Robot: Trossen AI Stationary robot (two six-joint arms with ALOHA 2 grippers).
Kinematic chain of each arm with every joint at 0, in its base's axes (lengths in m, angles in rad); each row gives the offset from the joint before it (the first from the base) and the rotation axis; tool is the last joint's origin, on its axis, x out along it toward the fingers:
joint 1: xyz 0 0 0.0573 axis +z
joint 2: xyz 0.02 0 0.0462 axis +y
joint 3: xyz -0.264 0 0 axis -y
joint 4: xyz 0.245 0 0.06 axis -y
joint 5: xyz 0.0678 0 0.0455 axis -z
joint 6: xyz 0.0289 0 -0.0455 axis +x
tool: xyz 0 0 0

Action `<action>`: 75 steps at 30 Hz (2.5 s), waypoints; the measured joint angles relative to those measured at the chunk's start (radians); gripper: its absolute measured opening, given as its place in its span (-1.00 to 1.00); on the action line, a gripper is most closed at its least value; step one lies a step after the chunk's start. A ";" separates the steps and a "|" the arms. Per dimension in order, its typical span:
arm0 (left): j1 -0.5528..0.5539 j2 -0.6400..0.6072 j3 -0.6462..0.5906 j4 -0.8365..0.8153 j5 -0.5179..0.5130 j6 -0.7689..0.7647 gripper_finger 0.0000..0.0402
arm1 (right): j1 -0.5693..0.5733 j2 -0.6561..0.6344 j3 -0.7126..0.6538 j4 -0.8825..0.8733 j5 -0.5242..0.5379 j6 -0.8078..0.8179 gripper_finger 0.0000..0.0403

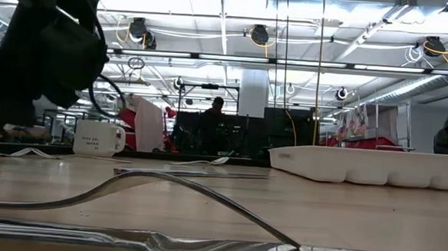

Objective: Sort silverware
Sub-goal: Put the silver fork into the silverware tray

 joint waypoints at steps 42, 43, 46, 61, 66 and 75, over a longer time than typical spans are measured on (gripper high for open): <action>0.043 0.152 0.248 0.521 0.162 0.092 -1.00 | -0.001 0.009 0.000 0.067 0.002 -0.019 -0.15; 0.043 0.153 0.260 0.530 0.152 0.091 -1.00 | -0.001 0.009 0.000 0.067 0.002 -0.024 -0.15; 0.043 0.152 0.304 0.526 0.138 0.091 -0.98 | 0.000 0.009 0.000 0.066 0.001 -0.035 -0.15; 0.053 0.139 0.423 0.407 0.115 0.859 -0.53 | 0.000 0.008 0.000 0.043 0.000 -0.083 -0.15; 0.091 0.139 0.413 0.410 0.115 0.930 -0.28 | 0.000 0.008 0.000 0.044 0.000 -0.082 -0.15; 0.124 0.139 0.413 0.443 0.119 1.016 0.08 | 0.000 0.008 0.000 0.043 0.000 -0.082 -0.15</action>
